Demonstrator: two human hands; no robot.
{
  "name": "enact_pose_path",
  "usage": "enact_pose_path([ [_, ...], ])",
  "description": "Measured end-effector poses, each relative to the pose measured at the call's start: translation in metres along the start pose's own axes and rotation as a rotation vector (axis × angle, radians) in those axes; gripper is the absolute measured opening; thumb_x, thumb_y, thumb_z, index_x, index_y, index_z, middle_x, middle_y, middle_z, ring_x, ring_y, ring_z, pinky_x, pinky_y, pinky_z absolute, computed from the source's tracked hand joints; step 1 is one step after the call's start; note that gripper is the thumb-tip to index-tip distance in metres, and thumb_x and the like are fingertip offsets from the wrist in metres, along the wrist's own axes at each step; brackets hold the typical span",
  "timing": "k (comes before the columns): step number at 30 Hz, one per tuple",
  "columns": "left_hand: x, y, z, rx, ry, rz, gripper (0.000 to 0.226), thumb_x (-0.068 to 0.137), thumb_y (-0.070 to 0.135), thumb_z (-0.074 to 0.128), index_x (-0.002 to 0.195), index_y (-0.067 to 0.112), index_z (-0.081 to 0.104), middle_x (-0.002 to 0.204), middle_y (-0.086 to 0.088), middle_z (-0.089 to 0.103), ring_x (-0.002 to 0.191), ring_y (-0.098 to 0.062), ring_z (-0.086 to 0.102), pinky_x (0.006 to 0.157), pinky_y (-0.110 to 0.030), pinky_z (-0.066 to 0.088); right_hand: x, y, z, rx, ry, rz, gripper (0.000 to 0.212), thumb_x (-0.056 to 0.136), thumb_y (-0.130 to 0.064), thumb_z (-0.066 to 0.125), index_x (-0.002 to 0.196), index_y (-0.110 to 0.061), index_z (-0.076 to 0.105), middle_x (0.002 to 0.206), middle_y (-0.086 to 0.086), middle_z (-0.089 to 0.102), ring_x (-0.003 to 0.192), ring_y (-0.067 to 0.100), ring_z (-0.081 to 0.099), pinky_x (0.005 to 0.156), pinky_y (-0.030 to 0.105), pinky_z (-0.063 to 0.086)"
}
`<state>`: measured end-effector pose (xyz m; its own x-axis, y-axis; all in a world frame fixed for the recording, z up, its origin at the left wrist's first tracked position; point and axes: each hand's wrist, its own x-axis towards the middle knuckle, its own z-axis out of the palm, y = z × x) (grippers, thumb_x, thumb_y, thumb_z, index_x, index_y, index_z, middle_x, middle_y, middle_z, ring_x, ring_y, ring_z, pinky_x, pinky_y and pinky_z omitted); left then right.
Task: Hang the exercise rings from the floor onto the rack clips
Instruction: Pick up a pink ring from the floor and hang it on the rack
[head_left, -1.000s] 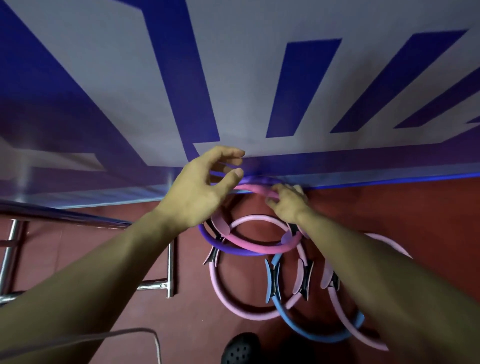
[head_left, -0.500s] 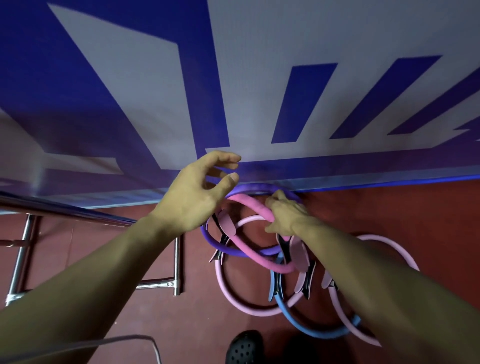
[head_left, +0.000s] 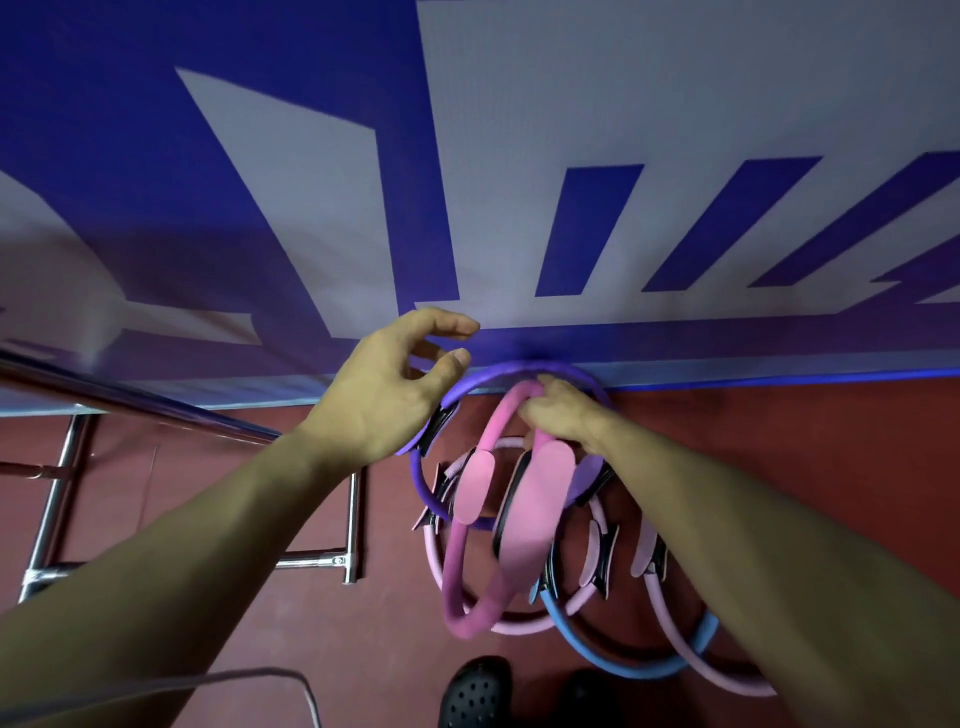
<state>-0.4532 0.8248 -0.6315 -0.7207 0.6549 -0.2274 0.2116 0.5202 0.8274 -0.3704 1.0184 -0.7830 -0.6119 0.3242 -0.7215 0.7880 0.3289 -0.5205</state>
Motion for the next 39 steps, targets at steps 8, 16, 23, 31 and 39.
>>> enact_pose_path([
  [8, -0.008, 0.028, -0.002, -0.025, 0.001, 0.006, 0.022, 0.1, 0.026, 0.061, 0.12, 0.034, 0.067, 0.114, 0.021, 0.068, 0.099, -0.002, 0.065, 0.075, -0.007, 0.048, -0.041, -0.005, -0.032, -0.067, -0.037, -0.048, 0.039, 0.092, -0.019, 0.055, 0.13, -0.013, 0.057, 0.12, 0.009, 0.064, 0.109, 0.028, 0.062, 0.086, 0.036, 0.049],
  [16, -0.028, 0.106, -0.037, -0.017, 0.033, 0.006, 0.023, 0.1, 0.03, 0.06, 0.122, 0.038, 0.064, 0.107, 0.012, 0.069, 0.086, -0.014, 0.069, 0.072, -0.023, 0.054, -0.124, -0.066, -0.096, -0.107, -0.069, -0.203, 0.037, 0.089, -0.017, 0.055, 0.126, -0.019, 0.06, 0.107, 0.0, 0.062, 0.098, 0.021, 0.06, 0.074, 0.026, 0.044],
  [23, -0.06, 0.195, -0.101, 0.001, 0.068, 0.05, 0.026, 0.099, 0.028, 0.062, 0.123, 0.037, 0.061, 0.115, 0.025, 0.064, 0.088, 0.006, 0.065, 0.075, -0.017, 0.047, -0.246, -0.155, -0.174, -0.125, -0.098, -0.348, 0.049, 0.077, -0.022, 0.05, 0.124, -0.019, 0.06, 0.087, 0.0, 0.06, 0.072, 0.015, 0.052, 0.064, 0.029, 0.042],
  [31, -0.122, 0.332, -0.206, 0.084, 0.179, 0.149, 0.033, 0.098, 0.035, 0.063, 0.131, 0.03, 0.06, 0.127, 0.014, 0.065, 0.109, -0.008, 0.065, 0.091, -0.027, 0.055, -0.427, -0.281, -0.254, -0.259, -0.075, -0.55, 0.076, 0.073, -0.027, 0.051, 0.148, -0.04, 0.041, 0.109, -0.004, 0.062, 0.077, 0.011, 0.06, 0.064, 0.025, 0.043],
  [39, -0.221, 0.461, -0.303, 0.117, 0.327, 0.304, 0.048, 0.094, 0.059, 0.056, 0.134, 0.032, 0.059, 0.13, 0.013, 0.065, 0.116, -0.003, 0.063, 0.102, -0.028, 0.049, -0.626, -0.375, -0.295, -0.351, 0.041, -0.876, 0.063, 0.085, -0.005, 0.051, 0.142, -0.033, 0.046, 0.08, -0.003, 0.059, 0.054, 0.0, 0.054, 0.055, 0.022, 0.043],
])
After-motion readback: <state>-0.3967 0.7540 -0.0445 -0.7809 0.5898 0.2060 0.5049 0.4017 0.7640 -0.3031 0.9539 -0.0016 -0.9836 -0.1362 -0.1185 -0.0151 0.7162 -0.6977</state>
